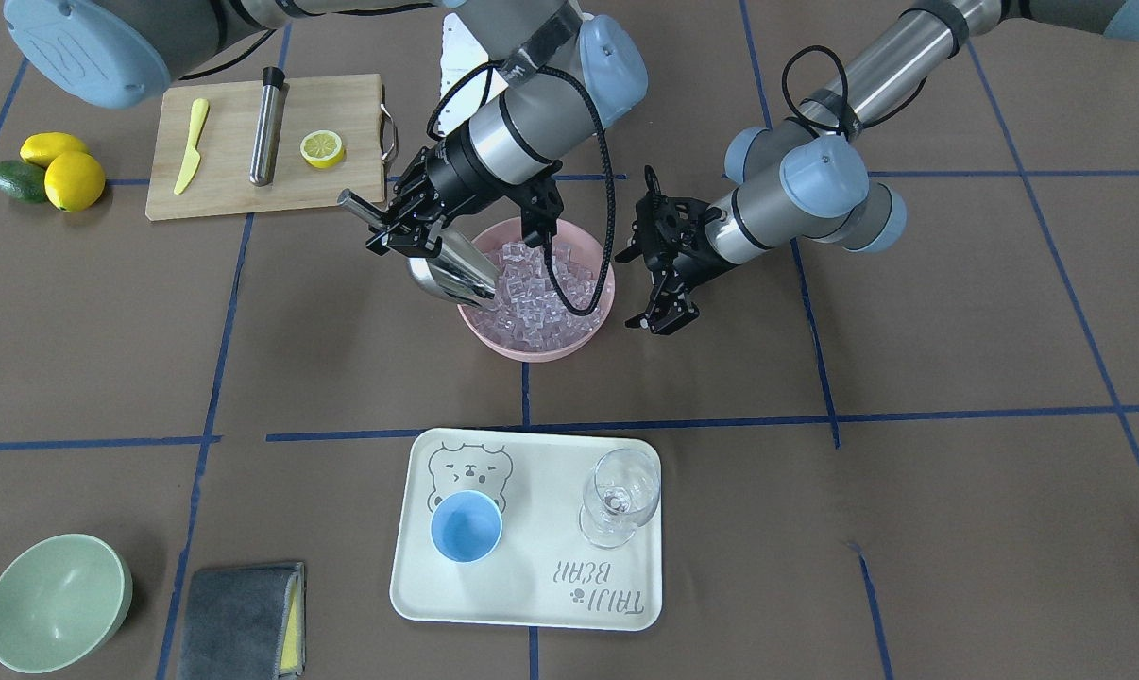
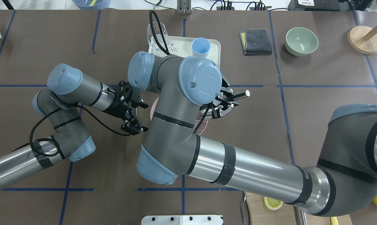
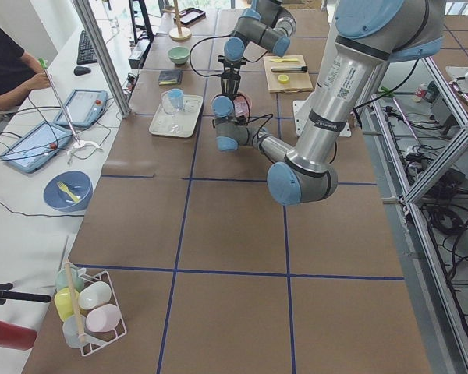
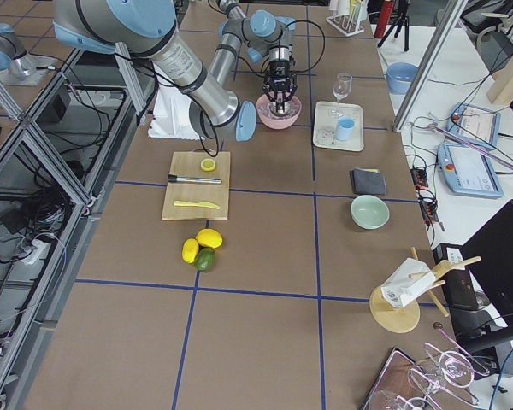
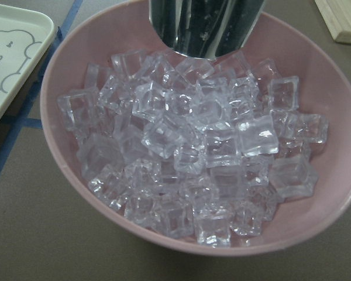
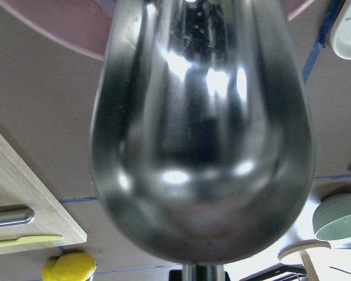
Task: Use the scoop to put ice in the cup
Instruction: 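Lower the scoop into the ice in the pink bowl with the right gripper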
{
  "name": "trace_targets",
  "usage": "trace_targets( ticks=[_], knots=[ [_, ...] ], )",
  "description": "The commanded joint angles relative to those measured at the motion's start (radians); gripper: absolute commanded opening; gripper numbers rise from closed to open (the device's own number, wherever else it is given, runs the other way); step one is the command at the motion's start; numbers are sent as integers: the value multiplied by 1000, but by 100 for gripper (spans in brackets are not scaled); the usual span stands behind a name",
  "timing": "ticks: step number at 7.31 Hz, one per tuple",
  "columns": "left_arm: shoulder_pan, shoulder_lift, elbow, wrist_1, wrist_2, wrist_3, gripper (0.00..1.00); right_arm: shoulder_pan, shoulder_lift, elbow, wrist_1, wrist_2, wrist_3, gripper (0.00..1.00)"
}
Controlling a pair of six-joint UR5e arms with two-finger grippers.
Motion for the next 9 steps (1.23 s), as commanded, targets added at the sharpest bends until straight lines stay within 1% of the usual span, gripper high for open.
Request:
trace_targets(
  ticks=[1,7,8,9],
  knots=[
    [0,-2,0,0,0,0,100,-17,-2,-1,5,-5,0,0],
    [-1,-2,0,-8,0,0,100,-38,-22,-1,14,-26,3,0],
    [0,-2,0,-8,0,0,100,-38,-25,-3,52,-26,3,0],
    [-1,-2,0,-8,0,0,100,-40,-25,-4,57,-25,3,0]
  ],
)
